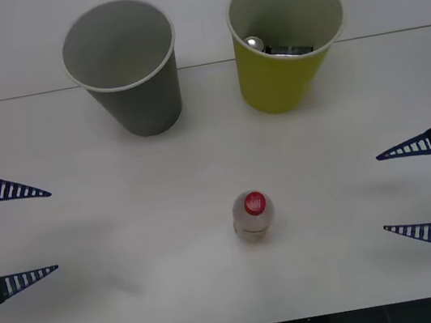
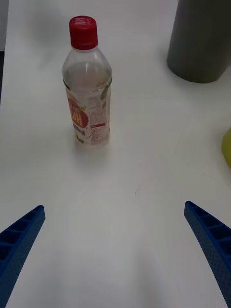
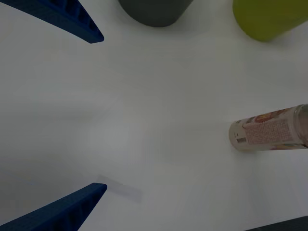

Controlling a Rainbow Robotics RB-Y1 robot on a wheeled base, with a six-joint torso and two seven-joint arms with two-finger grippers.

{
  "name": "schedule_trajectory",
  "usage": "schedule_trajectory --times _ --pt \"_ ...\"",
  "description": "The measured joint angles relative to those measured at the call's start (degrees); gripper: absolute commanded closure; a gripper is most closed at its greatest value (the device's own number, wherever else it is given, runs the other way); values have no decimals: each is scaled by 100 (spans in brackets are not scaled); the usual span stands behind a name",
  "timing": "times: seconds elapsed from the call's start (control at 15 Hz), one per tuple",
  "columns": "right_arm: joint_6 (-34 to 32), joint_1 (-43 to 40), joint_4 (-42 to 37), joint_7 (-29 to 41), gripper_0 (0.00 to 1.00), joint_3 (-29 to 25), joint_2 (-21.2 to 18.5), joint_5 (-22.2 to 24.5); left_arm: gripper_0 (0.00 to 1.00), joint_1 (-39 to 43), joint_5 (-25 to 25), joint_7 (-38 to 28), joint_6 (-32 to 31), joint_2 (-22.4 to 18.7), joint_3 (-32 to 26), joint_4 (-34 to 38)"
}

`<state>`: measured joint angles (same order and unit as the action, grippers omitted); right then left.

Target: Put the can into the green bin and the plastic bottle into the gray bin

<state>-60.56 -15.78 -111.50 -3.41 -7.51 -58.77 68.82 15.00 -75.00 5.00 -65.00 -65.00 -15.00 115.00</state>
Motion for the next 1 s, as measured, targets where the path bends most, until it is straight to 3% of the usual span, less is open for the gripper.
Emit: schedule_trajectory --times 0.73,1.0 --pt "126 566 663 -589 0 1006 1062 -121 0 0 0 0 0 0 0 0" --pt "568 785 929 -768 0 1573 1336 -260 0 0 0 0 0 0 0 0"
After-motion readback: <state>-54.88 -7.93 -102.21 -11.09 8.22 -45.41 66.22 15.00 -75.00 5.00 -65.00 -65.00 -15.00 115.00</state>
